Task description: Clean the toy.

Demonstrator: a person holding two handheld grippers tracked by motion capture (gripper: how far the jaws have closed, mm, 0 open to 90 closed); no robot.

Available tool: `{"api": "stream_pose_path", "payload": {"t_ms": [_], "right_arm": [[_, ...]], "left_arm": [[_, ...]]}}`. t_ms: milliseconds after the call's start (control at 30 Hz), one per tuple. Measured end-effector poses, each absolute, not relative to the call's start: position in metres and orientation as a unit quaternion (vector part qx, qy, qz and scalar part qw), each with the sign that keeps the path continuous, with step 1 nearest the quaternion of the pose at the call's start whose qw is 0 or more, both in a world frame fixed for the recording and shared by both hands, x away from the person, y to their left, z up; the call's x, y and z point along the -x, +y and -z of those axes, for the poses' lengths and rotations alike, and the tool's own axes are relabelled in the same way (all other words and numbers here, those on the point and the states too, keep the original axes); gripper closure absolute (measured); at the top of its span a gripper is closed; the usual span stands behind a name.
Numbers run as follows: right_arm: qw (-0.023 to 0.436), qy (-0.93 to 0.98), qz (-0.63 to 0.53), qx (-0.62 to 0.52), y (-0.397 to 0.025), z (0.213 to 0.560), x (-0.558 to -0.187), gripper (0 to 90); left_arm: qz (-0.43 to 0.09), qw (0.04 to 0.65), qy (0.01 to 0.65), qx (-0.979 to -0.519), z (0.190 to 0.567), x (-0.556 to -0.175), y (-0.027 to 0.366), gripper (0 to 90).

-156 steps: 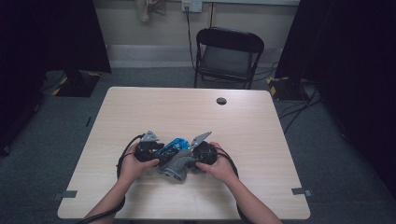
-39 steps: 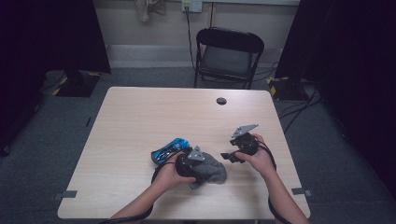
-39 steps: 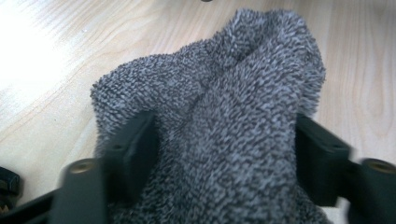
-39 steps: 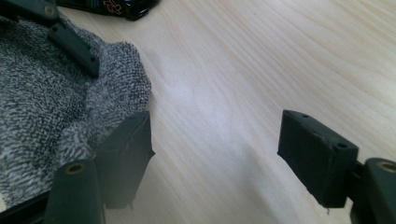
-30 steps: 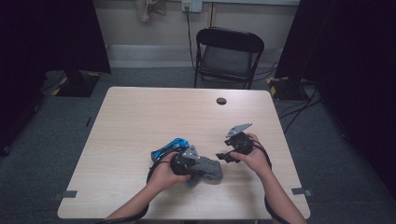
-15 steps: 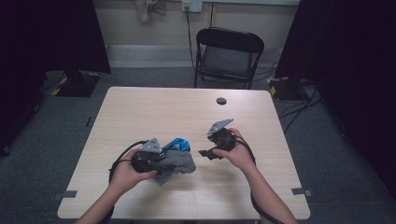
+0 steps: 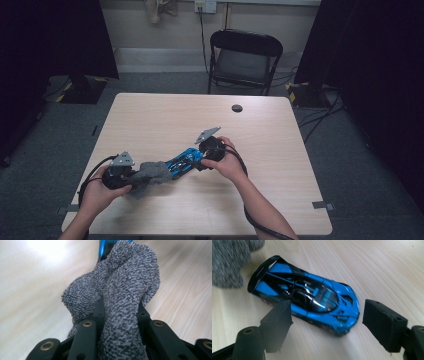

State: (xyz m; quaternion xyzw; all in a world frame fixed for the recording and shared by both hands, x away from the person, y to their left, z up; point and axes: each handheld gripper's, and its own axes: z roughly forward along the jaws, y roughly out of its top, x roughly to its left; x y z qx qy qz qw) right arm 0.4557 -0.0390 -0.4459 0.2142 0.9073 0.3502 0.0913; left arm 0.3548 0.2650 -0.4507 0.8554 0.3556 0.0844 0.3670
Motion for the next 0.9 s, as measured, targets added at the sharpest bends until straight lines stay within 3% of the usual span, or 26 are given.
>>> {"api": "stream_pose_path", "payload": {"t_ms": [267,333,467,533,900], "right_arm": [[0.072,0.909,-0.356,-0.206,-0.008,0.462,-0.460,23.8],[0.070,0.908,-0.358,-0.205,-0.003,0.464,-0.460,23.7],[0.064,0.910,-0.355,-0.202,0.001,0.466,-0.461,23.0],[0.062,0.908,-0.360,-0.205,0.001,0.467,-0.462,22.8],[0.071,0.908,-0.362,-0.197,0.011,0.472,-0.458,14.6]], "left_arm": [[-0.084,0.343,0.347,-0.868,0.473,-0.357,0.266,66.6],[-0.080,0.347,0.349,-0.867,0.475,-0.357,0.266,59.2],[-0.078,0.346,0.351,-0.867,0.476,-0.359,0.260,36.1],[-0.092,0.342,0.342,-0.870,0.475,-0.360,0.256,29.7],[-0.089,0.354,0.347,-0.864,0.481,-0.370,0.243,22.4]]}}
